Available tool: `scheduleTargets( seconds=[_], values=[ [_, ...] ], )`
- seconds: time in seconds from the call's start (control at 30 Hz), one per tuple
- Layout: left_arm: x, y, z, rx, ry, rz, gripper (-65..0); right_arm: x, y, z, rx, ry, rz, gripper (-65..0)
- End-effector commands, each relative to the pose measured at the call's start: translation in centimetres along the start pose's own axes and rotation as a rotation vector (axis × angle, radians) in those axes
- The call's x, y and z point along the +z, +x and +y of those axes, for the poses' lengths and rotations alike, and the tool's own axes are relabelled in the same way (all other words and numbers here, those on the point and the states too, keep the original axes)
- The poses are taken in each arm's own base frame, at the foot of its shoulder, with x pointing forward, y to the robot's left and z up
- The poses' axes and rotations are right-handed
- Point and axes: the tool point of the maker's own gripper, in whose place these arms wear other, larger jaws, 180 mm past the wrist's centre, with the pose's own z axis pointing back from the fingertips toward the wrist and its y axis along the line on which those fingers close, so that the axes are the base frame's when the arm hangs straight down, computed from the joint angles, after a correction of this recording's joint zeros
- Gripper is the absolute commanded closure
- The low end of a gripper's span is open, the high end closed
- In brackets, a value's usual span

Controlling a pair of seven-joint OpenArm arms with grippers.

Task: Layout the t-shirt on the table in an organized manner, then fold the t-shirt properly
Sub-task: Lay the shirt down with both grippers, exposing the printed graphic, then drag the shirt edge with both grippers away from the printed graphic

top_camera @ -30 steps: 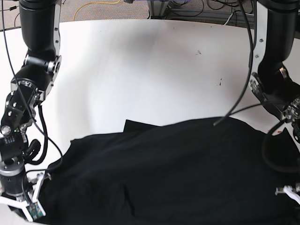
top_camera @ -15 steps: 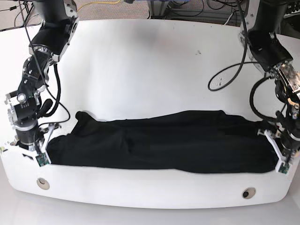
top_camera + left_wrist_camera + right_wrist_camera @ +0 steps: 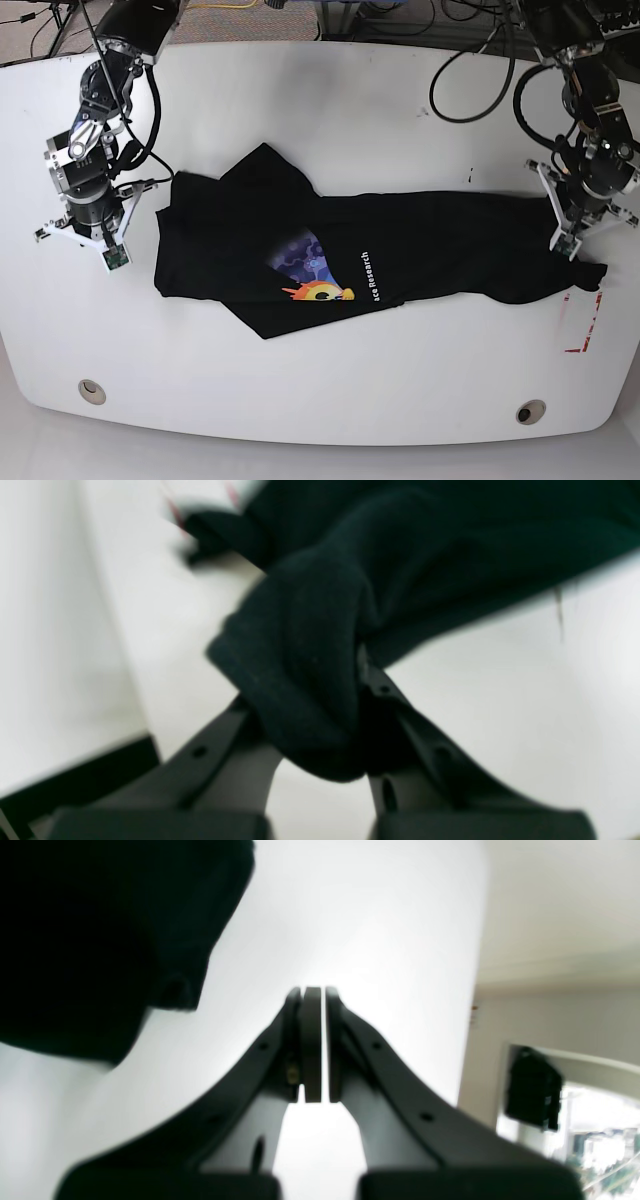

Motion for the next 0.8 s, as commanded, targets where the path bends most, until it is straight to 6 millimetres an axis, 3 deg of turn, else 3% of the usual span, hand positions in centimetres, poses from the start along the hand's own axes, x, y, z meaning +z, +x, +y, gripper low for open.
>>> scheduleTargets(
  seconds=[0.0, 0.2, 0.5, 0.6, 0.7, 0.73, 0.77],
  values=[
    [0.8, -1.2, 0.9, 0.004, 0.033, 0.01, 0.0, 0.5, -0.5, -0.1, -0.003, -0.016, 0.002, 0.0],
    [0.9, -5.3, -0.4, 0.011, 0.005, 0.105, 0.0, 0.7, -3.1, 2.0, 0.012, 0.038, 0.059, 0.0],
    [0.9, -7.5, -1.5, -0.001, -0.022, 0.159, 0.0, 0.7, -2.8, 5.7, -0.071, 0.113, 0.054, -2.1],
    [0.9, -7.7, -1.6, -0.003, -0.024, 0.163, 0.0, 0.7, -2.2, 7.2, -0.111, 0.143, 0.042, -12.2],
    [0.9, -7.7, -1.6, -0.003, -0.024, 0.163, 0.0, 0.7, -1.9, 8.4, -0.147, 0.171, 0.055, -28.2],
    [1.0, -7.7, -1.5, -0.004, -0.023, 0.164, 0.0, 0.6, -1.2, 8.7, -0.166, 0.178, 0.05, -36.3],
    [1.0, -7.7, -1.5, -0.004, -0.023, 0.164, 0.0, 0.6, -1.1, 8.7, -0.173, 0.18, 0.05, -39.8]
  ],
)
